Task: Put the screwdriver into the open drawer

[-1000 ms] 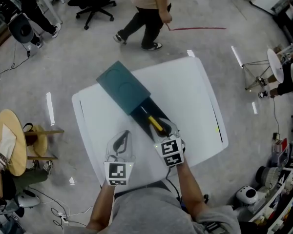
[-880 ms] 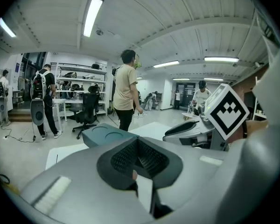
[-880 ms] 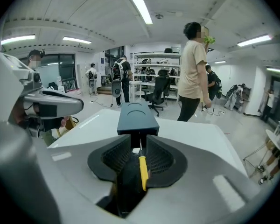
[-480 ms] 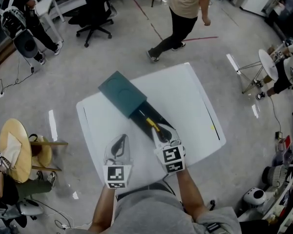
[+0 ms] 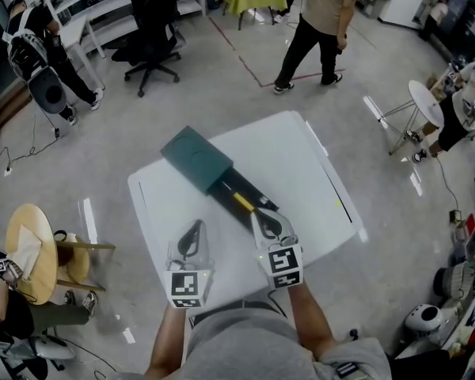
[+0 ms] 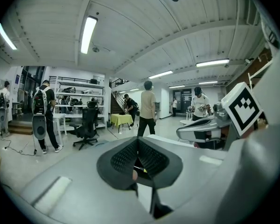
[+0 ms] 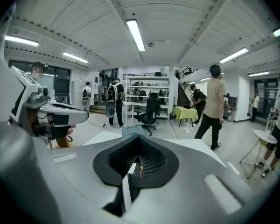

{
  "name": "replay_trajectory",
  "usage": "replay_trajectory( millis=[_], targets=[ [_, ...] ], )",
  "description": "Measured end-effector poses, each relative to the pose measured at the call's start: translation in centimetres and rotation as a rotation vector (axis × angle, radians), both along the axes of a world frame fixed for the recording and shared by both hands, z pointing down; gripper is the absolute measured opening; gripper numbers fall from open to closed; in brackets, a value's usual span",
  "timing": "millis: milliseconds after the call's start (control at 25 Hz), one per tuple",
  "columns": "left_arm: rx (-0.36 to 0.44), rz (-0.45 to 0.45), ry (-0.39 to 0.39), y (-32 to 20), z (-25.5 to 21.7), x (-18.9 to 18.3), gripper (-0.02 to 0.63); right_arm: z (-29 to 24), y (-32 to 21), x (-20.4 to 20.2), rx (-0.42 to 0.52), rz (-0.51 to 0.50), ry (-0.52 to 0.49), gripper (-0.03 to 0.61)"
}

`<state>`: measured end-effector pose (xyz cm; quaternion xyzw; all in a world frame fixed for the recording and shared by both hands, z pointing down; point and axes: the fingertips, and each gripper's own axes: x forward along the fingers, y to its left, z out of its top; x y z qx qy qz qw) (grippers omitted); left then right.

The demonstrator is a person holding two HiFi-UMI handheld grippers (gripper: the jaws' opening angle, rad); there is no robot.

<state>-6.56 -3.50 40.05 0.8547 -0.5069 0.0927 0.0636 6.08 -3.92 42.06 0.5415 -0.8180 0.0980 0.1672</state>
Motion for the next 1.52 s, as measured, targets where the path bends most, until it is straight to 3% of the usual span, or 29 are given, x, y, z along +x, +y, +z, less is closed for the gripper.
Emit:
replay_trajectory(
  millis=[240, 760, 1520],
  targets=[
    [0.018, 0.000, -0.004, 2.2, -0.7, 0.0, 0.011, -1.2, 2.8, 1.1, 0.051, 0.022, -0.012, 0.005],
    [0.011, 0.012, -0.011, 5.9, -0.2, -0.1, 0.011, -1.2, 7.1, 1.9, 0.067, 0.054, -0.035, 0.003],
    [0.015, 0.030, -0.019, 6.8, -0.2, 0.1, 0.011, -1.2, 8.2, 2.0, 0.076, 0.062, -0.013, 0.003]
  ],
)
